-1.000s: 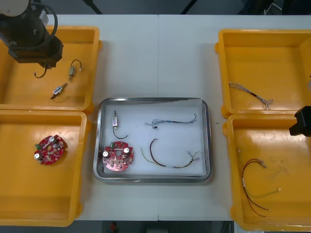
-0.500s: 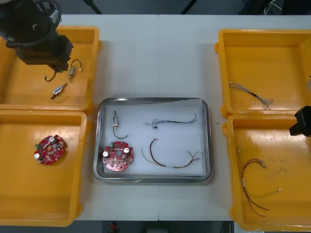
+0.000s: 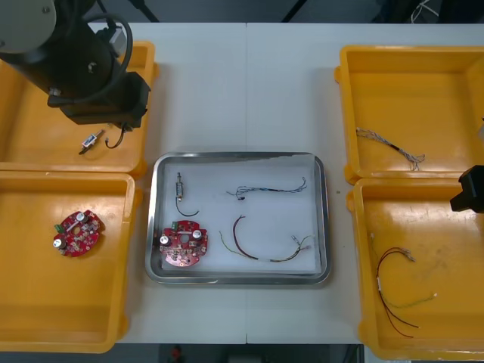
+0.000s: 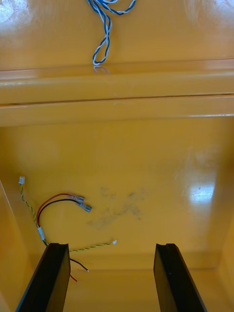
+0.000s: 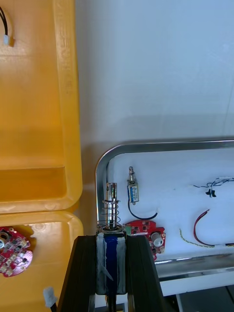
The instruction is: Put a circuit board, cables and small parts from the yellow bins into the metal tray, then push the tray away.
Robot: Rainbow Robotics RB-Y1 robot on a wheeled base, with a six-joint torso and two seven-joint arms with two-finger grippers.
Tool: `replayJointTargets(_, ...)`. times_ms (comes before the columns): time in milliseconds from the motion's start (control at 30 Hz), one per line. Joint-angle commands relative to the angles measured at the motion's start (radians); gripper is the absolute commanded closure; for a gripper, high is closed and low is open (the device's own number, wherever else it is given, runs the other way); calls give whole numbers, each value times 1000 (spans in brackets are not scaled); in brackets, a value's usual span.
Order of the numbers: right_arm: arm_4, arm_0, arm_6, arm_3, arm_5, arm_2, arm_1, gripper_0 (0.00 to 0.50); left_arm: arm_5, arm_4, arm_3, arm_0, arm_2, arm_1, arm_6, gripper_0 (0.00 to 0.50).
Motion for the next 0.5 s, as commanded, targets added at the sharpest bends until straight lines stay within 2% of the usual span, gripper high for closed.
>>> replayJointTargets(33,7,11,-15,-27,4,-31,-42,0,-41,-69,-96,82,26,-27,6,500)
replayJointTargets(267,7,11,-15,-27,4,-31,-42,0,-50,-162,-146,154,26,-106,11,500)
replayJointTargets(367,7,11,-15,-27,4,-31,-42,0,-48,-225,-150,179,23,-156,12,500)
replayJointTargets(500,7,11,-15,-27,4,-31,-42,0,-50,-337,-150,183,-37,-211,17,500)
